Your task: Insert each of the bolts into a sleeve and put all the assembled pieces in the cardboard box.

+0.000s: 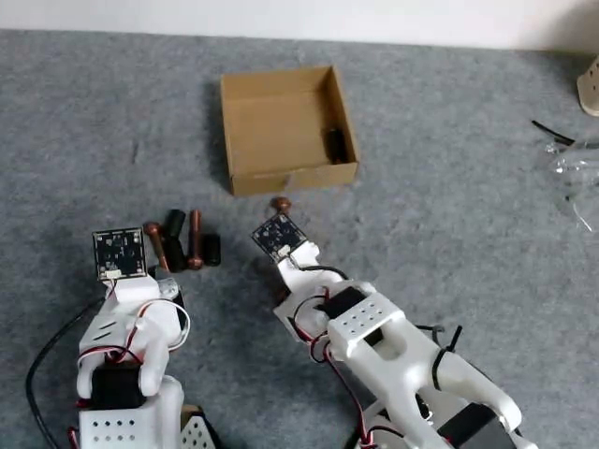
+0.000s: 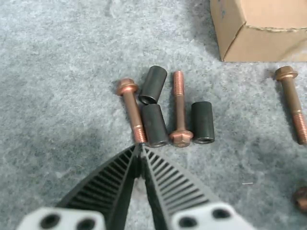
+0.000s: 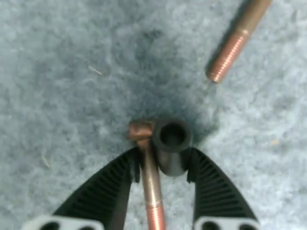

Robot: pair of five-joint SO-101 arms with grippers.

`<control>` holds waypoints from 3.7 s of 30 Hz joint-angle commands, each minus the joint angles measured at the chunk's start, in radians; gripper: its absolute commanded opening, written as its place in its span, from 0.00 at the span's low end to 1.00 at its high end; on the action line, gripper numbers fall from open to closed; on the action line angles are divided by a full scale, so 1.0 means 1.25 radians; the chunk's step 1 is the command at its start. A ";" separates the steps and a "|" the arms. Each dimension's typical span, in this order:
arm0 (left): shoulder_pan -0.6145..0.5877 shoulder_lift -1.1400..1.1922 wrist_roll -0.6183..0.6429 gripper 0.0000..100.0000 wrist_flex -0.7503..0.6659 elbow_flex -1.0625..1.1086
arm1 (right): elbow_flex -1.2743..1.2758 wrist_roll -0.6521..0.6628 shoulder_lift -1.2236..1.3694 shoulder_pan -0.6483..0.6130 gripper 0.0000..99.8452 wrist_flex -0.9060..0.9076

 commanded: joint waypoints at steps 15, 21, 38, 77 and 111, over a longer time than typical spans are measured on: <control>-0.003 -0.008 -0.004 0.01 -0.016 -0.004 | -0.118 -0.063 -0.030 0.036 0.14 0.093; -0.002 -0.008 -0.004 0.01 -0.016 -0.004 | -0.117 -0.063 -0.030 0.037 0.14 0.112; -0.002 -0.008 -0.004 0.01 -0.017 -0.004 | -0.079 -0.063 -0.021 0.085 0.13 0.052; -0.002 -0.008 -0.002 0.01 -0.052 0.018 | -0.166 -0.123 0.175 0.007 0.13 -0.068; -0.002 -0.003 0.002 0.01 -0.025 -0.023 | 0.036 -0.125 -0.215 0.093 0.01 -0.072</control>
